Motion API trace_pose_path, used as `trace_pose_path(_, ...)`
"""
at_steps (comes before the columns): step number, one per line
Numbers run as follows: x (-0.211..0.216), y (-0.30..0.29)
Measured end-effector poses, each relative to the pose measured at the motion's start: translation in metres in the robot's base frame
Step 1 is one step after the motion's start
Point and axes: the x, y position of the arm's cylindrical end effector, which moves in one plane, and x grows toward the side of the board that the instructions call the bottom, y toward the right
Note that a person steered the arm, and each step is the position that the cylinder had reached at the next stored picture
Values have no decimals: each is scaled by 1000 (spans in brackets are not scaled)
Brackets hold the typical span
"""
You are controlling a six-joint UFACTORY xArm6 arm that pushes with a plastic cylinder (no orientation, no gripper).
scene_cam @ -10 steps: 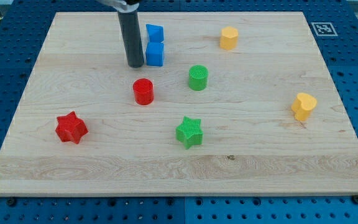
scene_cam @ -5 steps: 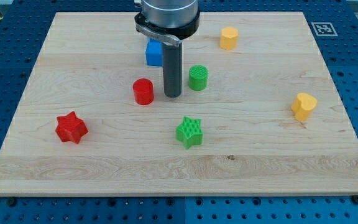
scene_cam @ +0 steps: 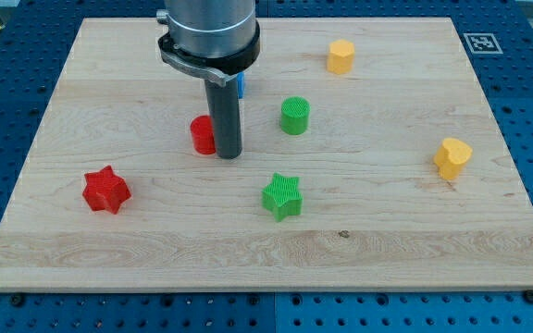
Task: Move red circle towards top left
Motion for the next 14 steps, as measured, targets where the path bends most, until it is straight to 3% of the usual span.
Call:
trace_pose_path(5,-22,-71)
trace_pose_path(9,-81,-71)
trace_pose_path(11,-64,-98)
trace_pose_path(14,-122,-85)
